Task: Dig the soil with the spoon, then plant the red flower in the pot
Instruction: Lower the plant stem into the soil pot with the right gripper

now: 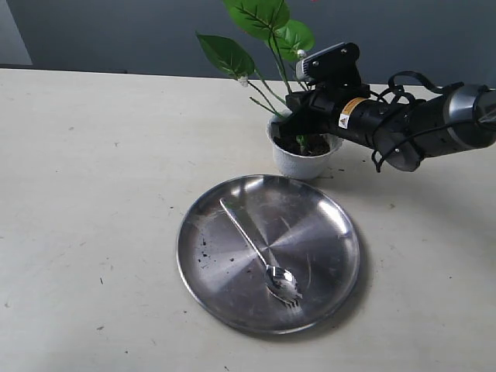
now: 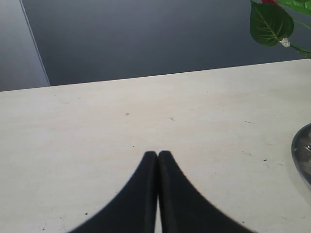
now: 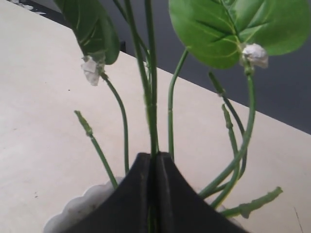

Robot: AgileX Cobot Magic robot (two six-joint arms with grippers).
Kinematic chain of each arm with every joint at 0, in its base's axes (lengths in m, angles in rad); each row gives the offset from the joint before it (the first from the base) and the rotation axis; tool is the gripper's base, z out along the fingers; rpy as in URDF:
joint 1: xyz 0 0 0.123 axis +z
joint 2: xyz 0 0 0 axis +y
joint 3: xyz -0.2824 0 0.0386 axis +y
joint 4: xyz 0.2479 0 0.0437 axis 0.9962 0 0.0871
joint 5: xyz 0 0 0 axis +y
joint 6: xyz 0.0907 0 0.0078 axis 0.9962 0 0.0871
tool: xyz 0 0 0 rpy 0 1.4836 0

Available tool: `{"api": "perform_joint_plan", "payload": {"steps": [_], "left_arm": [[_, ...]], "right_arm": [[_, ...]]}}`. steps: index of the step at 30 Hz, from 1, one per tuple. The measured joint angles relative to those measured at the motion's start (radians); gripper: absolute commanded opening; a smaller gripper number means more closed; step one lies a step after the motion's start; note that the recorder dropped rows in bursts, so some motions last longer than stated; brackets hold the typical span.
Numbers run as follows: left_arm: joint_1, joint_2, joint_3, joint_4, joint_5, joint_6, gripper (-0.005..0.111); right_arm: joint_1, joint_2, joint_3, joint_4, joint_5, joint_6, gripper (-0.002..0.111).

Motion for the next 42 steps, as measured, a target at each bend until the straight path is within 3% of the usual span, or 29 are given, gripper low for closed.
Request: {"api": "perform_joint_plan", "payload": {"steps": [15,24,42], "left_arm": [[0.0,0.0,0.0,0.0,0.0,0.0,0.001],[0.0,0.0,0.0,0.0,0.0,0.0,0.001],[0.0,0.0,0.0,0.0,0.0,0.0,0.001]], "right_arm": [[0.0,0.0,0.17,-0.026,-0.333,-0.173,-0.001],[0.0,-0.004,0.184,0.049,-0.346,-0.187,-0.001],[0.0,-0.004,0.184,0.0,-0.346,-0.149,-0.001]]}}
